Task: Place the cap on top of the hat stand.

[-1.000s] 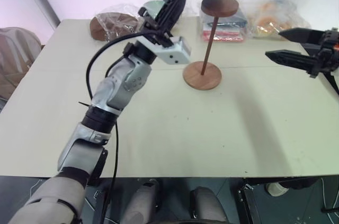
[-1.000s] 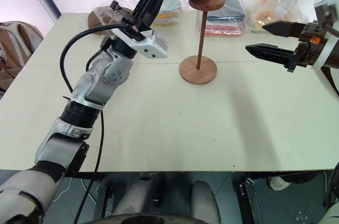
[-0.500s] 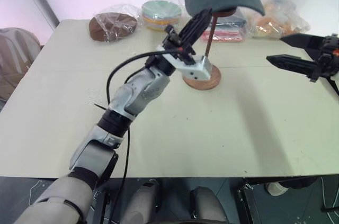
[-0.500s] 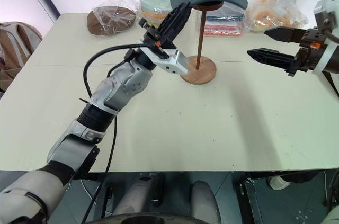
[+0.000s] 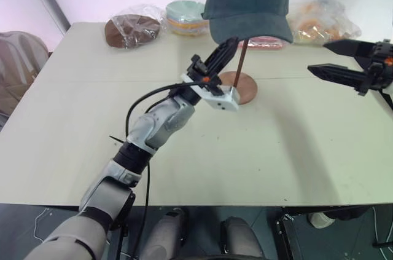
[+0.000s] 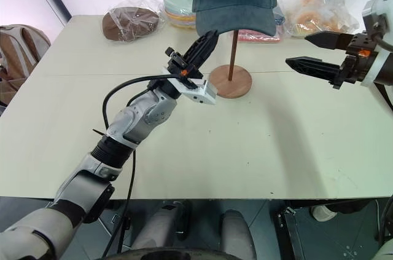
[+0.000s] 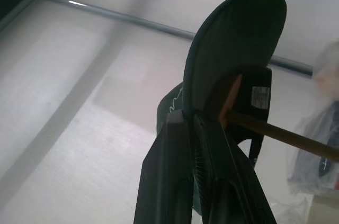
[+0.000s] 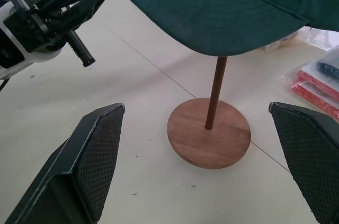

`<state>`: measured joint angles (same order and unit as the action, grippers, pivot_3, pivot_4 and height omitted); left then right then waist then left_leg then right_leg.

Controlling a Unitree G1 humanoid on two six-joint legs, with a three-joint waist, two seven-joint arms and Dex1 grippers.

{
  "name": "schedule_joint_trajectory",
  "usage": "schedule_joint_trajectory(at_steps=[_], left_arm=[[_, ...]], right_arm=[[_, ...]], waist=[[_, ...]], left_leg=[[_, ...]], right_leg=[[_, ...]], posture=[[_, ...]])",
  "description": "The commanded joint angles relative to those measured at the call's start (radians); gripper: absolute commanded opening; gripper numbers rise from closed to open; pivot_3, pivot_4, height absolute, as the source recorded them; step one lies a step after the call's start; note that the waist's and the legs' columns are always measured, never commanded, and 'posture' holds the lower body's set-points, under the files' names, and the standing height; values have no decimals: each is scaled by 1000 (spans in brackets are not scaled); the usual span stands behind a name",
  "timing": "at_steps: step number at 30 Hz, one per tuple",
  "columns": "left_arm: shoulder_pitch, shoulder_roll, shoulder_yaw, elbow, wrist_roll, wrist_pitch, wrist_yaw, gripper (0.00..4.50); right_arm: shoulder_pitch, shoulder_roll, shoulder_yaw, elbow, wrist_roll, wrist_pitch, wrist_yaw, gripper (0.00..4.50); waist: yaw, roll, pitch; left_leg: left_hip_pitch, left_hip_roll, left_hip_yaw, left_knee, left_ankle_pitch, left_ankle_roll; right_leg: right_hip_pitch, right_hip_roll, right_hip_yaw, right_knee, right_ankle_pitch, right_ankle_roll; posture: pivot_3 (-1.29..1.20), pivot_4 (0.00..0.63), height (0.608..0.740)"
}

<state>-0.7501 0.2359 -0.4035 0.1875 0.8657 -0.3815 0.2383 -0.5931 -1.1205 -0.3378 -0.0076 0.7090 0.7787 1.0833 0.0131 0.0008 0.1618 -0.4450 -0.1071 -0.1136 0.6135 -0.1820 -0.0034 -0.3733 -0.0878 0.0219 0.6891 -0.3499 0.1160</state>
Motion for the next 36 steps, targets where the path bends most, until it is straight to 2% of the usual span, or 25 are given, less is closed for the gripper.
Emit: schedule_joint_trajectory(at_steps=[1,26,28,30,34,36], left_arm=[[-1,0,-4,-37,8,-9,15,149],[77,-5,-11,-28,-59,-67,-35,149],[81,-6,-12,-26,-74,-74,-45,702],[84,-8,-10,-27,-84,-79,-53,1494],[92,-12,-11,-16,-116,-92,-79,3510],[103,-16,-15,-1,-177,-117,-123,4455]], right_arm=[[-26,-16,-17,-17,0,-12,3,4500],[-29,-14,-10,-22,-3,-16,-4,4500],[-30,-16,-9,-21,-4,-16,-3,4500],[-30,-17,-10,-21,-4,-16,-3,4500],[-31,-16,-10,-22,-4,-16,-4,4500],[-30,-17,-11,-24,-3,-14,-4,4500]], waist=[[0,0,0],[0,0,0],[0,0,0],[0,0,0],[0,0,0],[0,0,0]], left_leg=[[0,0,0,0,0,0],[0,0,0,0,0,0],[0,0,0,0,0,0],[0,0,0,0,0,0],[0,0,0,0,0,0],[0,0,0,0,0,0]], right_leg=[[0,0,0,0,0,0],[0,0,0,0,0,0],[0,0,0,0,0,0],[0,0,0,0,0,0],[0,0,0,0,0,0],[0,0,0,0,0,0]], posture=[[0,150,740],[0,150,740],[0,150,740],[0,150,740],[0,150,740],[0,150,740]])
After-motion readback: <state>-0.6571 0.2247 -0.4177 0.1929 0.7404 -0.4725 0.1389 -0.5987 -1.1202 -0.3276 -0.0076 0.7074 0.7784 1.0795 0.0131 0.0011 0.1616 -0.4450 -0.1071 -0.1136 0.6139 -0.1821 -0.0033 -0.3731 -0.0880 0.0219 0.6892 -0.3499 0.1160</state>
